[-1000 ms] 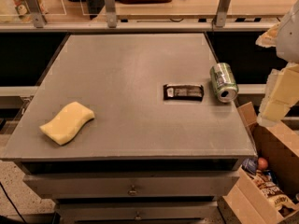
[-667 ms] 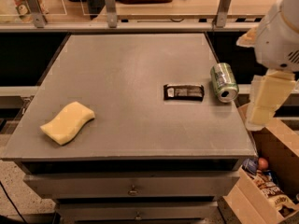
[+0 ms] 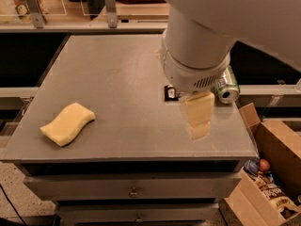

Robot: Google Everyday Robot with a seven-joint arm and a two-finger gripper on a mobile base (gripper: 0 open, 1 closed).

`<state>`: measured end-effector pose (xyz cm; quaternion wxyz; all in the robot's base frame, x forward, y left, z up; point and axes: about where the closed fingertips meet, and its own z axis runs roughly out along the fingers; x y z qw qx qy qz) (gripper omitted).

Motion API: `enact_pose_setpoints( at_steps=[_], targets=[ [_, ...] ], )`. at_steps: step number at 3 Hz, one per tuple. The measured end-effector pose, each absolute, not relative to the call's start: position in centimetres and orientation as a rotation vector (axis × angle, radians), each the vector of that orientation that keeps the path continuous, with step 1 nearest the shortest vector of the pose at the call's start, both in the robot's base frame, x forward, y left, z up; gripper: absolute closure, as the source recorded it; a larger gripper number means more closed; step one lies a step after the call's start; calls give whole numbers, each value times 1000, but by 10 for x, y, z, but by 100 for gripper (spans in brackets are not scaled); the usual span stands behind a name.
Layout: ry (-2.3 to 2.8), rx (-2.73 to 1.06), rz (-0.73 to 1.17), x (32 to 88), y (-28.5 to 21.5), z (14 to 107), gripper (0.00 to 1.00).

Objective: Pick sponge

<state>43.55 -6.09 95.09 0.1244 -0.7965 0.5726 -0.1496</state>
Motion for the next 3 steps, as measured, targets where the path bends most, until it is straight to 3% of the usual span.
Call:
enact_pose_setpoints(
  at_steps=[2,3],
  targets=[
    [1598,-2361,-457,438,-42,960,0],
    [1443,-2514,-426,455,-1,951,0]
  ],
)
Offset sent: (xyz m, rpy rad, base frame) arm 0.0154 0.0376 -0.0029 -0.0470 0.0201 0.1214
